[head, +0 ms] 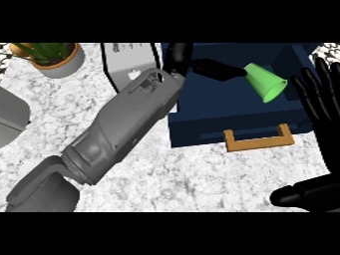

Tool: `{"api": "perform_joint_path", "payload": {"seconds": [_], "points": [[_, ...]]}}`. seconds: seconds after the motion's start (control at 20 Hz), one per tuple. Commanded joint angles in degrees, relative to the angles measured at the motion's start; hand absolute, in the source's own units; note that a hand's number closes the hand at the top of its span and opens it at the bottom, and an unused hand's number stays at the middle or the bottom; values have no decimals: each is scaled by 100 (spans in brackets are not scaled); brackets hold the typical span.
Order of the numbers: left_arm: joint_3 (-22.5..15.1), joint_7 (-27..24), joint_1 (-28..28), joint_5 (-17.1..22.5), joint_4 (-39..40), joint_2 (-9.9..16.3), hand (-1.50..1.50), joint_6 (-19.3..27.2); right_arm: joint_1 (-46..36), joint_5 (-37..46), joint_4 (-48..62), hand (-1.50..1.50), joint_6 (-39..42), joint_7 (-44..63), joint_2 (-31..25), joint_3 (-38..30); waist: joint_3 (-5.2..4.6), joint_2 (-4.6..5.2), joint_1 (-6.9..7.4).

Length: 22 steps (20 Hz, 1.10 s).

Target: Pick up the cup, place it into the drawer and close the drawer

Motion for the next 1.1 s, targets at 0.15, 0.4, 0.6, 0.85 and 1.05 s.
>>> {"api": "perform_joint_path", "payload": {"seconds": [0.15,0.4,0.6,0.85,1.05], "points": [[343,-469,-115,501,-456,0,-150,-336,159,-242,-207,-150,-27,263,41,18,-5,-89,340],[551,-83,232,474,-925,2,-150,-63,511,-519,-553,150,394,340,-304,-153,-6,-153,552],[746,-158,800,551,-1460,602,-150,-320,445,-264,-551,150,857,392,-975,-335,-10,-185,686],[888,208,1583,578,-2512,1191,-150,-63,730,400,-672,150,975,145,-967,-77,-9,-196,736],[816,209,2716,641,-3365,1622,-150,-414,631,1047,-205,150,1097,-62,-1116,64,-8,-184,861]]}}
